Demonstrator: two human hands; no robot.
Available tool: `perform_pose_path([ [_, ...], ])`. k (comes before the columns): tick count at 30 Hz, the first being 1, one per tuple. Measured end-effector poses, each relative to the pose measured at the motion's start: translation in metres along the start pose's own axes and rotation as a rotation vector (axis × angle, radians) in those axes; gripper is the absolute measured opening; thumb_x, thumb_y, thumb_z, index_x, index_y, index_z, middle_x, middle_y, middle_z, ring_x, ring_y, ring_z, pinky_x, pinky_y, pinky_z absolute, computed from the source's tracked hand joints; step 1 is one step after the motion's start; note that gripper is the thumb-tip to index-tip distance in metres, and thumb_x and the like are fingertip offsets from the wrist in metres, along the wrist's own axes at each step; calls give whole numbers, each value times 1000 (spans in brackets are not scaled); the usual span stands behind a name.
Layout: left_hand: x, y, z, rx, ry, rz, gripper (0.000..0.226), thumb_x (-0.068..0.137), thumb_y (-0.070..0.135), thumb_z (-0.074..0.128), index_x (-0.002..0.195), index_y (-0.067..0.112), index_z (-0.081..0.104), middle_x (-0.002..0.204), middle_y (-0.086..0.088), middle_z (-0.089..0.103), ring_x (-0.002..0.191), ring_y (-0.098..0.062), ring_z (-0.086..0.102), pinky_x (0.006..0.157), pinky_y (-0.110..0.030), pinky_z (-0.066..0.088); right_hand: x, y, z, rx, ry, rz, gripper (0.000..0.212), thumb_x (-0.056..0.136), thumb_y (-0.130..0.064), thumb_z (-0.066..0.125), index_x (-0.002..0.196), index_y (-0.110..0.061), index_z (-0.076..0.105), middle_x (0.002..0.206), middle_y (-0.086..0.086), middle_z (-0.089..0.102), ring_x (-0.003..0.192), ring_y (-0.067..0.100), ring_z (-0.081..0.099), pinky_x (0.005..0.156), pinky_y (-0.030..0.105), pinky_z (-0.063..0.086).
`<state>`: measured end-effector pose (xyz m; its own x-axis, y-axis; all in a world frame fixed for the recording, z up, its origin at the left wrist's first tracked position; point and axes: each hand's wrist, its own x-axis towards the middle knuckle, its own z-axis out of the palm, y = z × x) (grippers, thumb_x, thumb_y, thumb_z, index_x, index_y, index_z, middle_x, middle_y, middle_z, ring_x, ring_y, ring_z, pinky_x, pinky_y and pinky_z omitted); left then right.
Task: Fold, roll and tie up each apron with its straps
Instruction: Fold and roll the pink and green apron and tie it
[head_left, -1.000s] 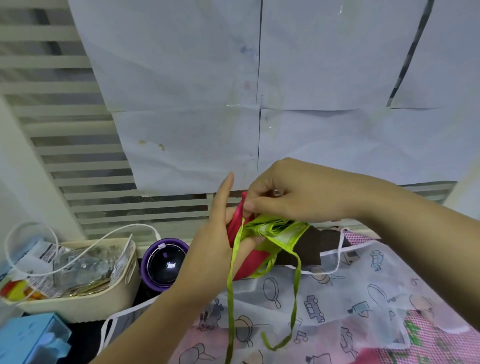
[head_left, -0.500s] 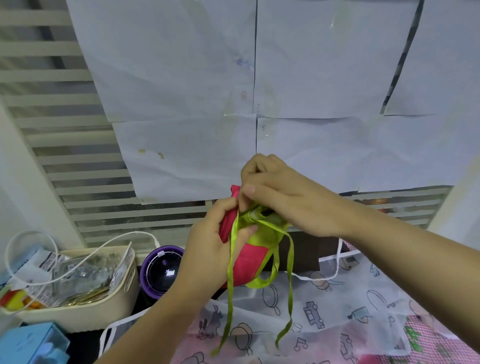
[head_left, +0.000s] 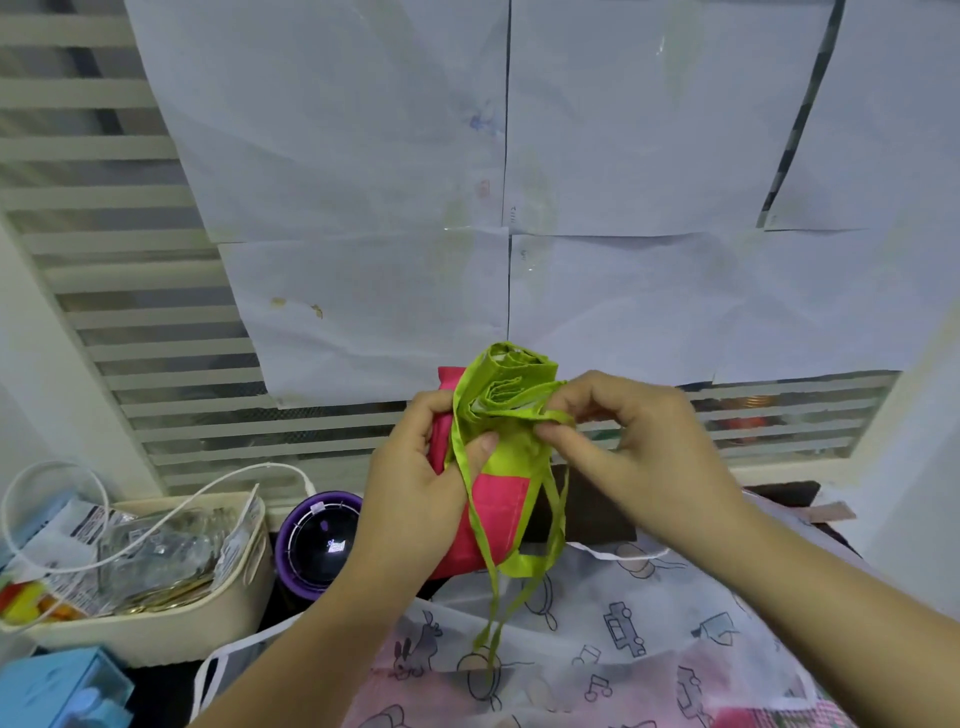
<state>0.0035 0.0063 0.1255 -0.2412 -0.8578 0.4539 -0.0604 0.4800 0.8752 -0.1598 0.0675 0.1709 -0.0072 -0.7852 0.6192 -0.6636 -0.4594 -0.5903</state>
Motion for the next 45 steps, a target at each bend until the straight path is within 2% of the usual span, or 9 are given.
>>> perform_pose_path([
  [5,-6,-3,1,293,-132,85,36,87,29,67,98,54,45,88,18,65,84,-1,61,77,-35,51,32,-35,-34,-117,-633,-9,19,87,-23,67,72,-33,63,55,-26,57,56,-6,54,54,7,37],
  [11,-16,-1,7,382,-255,225,43,80,51,58,106,64,26,102,12,66,93,-10,64,79,-42,52,64,-30,-31,-297,-827,40,24,89,-37,63,76,-16,66,59,-2,57,51,2,46,49,14,35],
  [17,-22,-11,2,305,-152,459,40,88,67,42,123,50,30,107,7,66,89,-9,66,69,-38,55,64,-18,-27,80,-745,187,26,78,-38,64,75,-13,65,62,-4,60,55,6,49,52,14,38],
  [26,-14,-8,7,481,-146,656,55,84,22,46,133,44,32,122,7,47,98,-22,62,67,-42,56,59,-17,-30,185,-632,241,12,76,-12,76,69,-13,65,46,-9,56,42,-1,44,46,10,35],
  [31,-11,-6,3,312,-126,457,45,85,27,47,126,44,44,118,20,53,105,1,54,85,-10,42,51,-6,-35,362,-551,363,9,75,-19,65,75,-10,64,41,-10,47,39,2,34,42,13,26],
  [34,-13,-8,3,232,-114,416,42,87,20,54,124,40,50,111,19,57,101,-3,58,84,-14,45,47,2,-35,509,-535,472,6,81,-11,60,77,-7,64,47,-7,57,38,-1,44,40,10,32],
  [37,-16,-8,4,163,-80,395,51,83,7,64,119,43,55,107,13,62,99,-11,62,81,-26,51,50,13,-38,530,-567,503,17,65,-31,77,71,-17,74,61,-3,64,51,5,53,51,16,38],
  [40,-12,3,0,17,-14,309,50,82,17,67,111,57,55,105,20,65,98,-7,64,82,-19,51,47,19,-39,435,-541,436,12,72,-25,79,69,-16,72,53,-5,50,51,6,38,50,15,32],
  [45,-1,13,-5,-92,1,205,51,85,7,65,108,51,57,100,25,66,95,3,63,79,-9,46,29,11,-19,293,-201,169,13,86,-20,67,73,-19,71,63,6,65,60,15,46,59,24,37],
])
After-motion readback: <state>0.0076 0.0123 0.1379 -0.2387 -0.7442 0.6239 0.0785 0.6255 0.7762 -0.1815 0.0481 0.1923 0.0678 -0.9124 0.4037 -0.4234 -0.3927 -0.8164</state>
